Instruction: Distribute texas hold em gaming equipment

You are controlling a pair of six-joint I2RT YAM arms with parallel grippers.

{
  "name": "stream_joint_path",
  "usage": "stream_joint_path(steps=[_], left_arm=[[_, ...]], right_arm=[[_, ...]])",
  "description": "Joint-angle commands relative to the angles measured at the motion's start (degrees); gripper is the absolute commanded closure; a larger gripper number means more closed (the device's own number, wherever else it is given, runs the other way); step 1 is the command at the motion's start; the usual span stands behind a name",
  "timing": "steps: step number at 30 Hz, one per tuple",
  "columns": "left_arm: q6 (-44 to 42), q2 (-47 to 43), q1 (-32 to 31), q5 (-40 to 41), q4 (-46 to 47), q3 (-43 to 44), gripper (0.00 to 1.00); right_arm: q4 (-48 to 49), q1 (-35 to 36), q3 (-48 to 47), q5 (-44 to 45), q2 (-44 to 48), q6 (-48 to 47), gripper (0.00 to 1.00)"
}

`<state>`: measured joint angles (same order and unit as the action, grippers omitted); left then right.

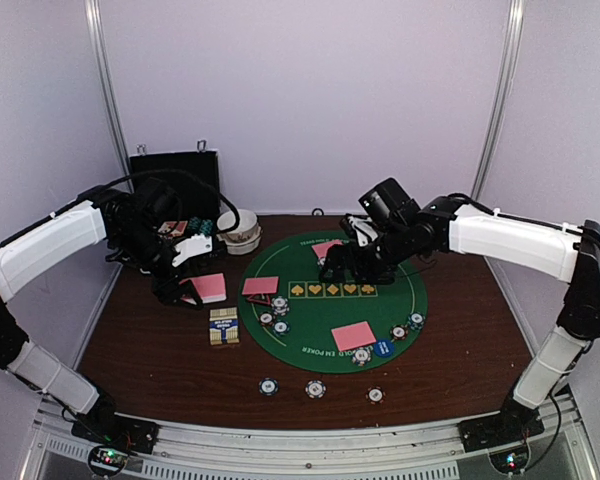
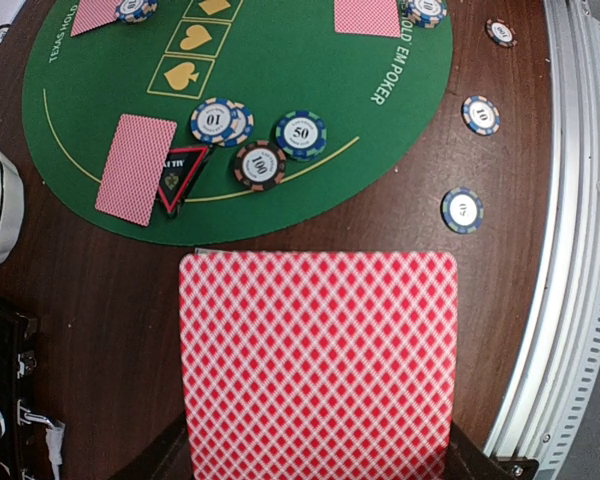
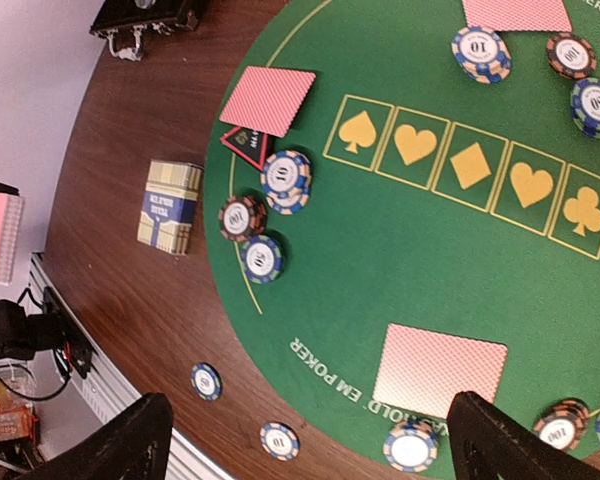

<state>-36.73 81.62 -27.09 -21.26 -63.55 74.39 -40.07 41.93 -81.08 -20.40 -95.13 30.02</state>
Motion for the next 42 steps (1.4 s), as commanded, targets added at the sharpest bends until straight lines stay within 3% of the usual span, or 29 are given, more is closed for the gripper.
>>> stream_joint_path(steps=[1, 14, 19, 42], left_arm=[[0.5, -1.1, 0.2, -1.3, 0.2, 1.7, 1.0], [0.3, -1.4, 0.2, -0.9, 0.1, 2.0, 1.0], [0.1, -1.4, 0.2, -0.9, 0.1, 1.8, 1.0], [0.0, -0.3, 0.1, -1.1, 0.1, 3.0, 1.0]], right_arm=[[11.6, 2.9, 3.1, 6.5, 0.9, 8.4, 0.01], [39.3, 6.4, 4.0, -9.0, -9.3, 26.9, 0.0], [31.4, 9.0, -2.5, -6.7, -11.0, 22.4, 0.0], [36.8, 11.5, -11.3, -15.4, -20.2, 28.9, 0.0]])
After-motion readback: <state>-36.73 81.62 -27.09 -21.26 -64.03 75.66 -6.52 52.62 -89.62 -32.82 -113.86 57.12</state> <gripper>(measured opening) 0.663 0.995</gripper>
